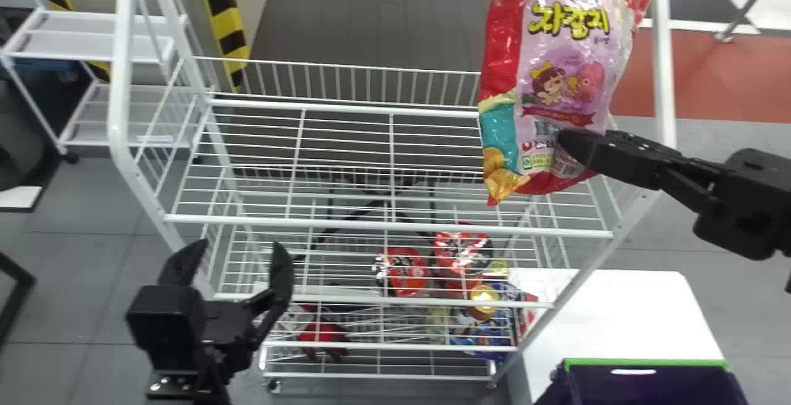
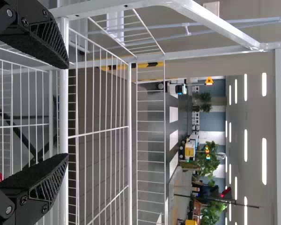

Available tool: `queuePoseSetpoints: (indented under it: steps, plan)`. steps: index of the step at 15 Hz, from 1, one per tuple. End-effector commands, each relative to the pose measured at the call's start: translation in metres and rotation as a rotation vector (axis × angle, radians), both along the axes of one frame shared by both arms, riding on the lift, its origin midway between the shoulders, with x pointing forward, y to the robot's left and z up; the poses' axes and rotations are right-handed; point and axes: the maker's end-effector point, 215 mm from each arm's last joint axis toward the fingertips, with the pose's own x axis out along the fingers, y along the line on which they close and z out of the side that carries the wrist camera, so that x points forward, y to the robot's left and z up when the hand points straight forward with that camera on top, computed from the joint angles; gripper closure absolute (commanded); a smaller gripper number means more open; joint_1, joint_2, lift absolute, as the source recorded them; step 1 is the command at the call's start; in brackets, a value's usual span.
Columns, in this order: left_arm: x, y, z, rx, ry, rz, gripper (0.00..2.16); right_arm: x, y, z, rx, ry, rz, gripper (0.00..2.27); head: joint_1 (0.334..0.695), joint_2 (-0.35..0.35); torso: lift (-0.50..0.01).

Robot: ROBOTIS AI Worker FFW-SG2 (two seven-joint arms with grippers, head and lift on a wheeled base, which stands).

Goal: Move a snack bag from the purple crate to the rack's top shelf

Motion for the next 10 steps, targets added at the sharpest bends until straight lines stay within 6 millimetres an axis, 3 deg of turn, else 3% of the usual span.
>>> queuePoseSetpoints:
  steps: [1,5,10]
  plan:
    - [-0.001,0.0,-0.002,0.001,0.002,0.003,0.16,0.015,0.041,-0.011,-0.043,-0.092,0.093,2.26,0.695,-0.015,0.0]
    - [-0.004,0.0,-0.007,0.002,0.012,0.001,0.16,0.046,0.087,-0.043,-0.026,-0.179,0.129,2.26,0.695,0.064,0.0]
    - [-0.011,0.002,-0.007,0.009,0.01,-0.004,0.16,0.08,0.169,-0.06,-0.004,-0.333,0.109,2.26,0.695,0.15,0.0]
